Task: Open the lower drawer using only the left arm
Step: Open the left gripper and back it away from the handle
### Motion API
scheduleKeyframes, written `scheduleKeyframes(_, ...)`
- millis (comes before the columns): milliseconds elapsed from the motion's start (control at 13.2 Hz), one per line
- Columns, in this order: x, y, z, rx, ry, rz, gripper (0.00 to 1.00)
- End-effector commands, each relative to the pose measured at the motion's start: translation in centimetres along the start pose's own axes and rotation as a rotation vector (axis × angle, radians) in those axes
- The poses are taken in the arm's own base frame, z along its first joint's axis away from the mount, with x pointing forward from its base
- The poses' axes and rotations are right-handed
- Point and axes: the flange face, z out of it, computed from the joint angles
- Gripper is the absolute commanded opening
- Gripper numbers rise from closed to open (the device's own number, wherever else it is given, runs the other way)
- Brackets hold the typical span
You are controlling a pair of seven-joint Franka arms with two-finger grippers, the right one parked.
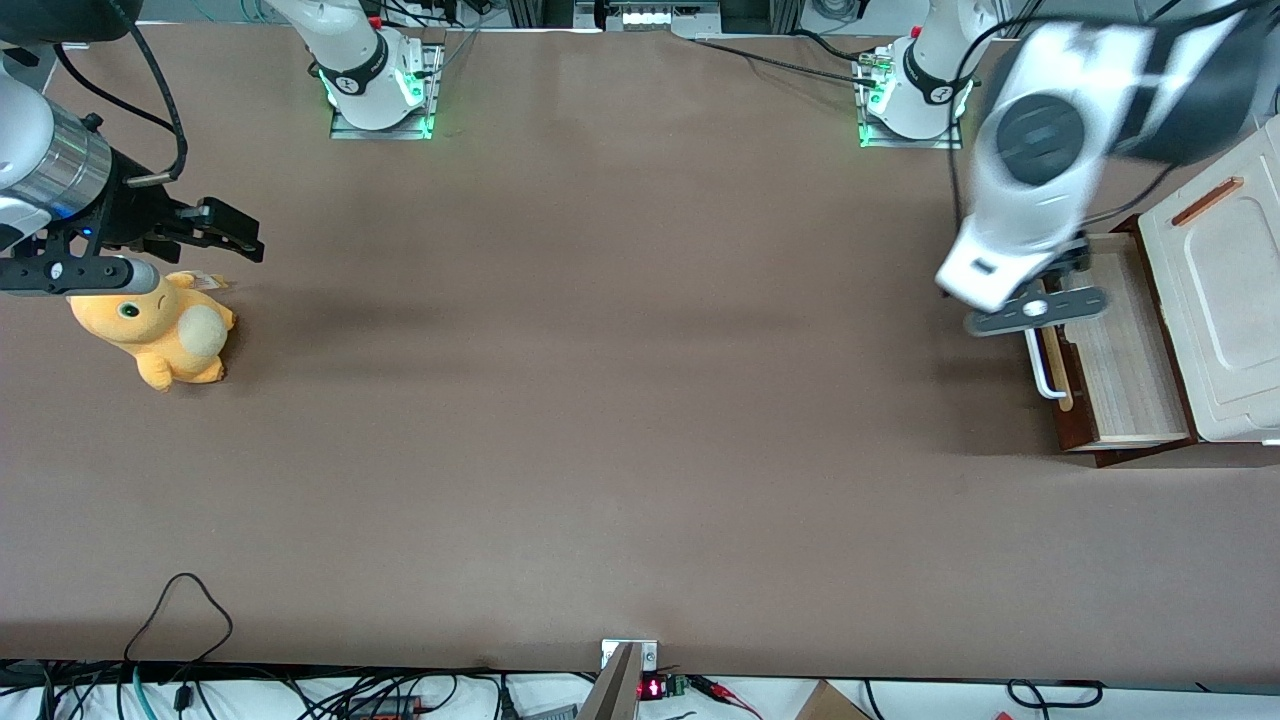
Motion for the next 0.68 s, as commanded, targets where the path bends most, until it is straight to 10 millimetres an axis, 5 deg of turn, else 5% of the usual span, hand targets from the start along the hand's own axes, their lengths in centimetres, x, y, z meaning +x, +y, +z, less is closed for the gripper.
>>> scheduleKeyframes(0, -0.6, -7.0, -3.4, -0.222, 0.010, 0.046, 1.00)
scheduleKeyframes(226, -0.9, -10.5, -5.0, -0.284, 0.052, 0.083, 1.00)
scheduleKeyframes(604, -0.8, -10.9, -6.3, -0.291, 0.058, 0.082, 1.00)
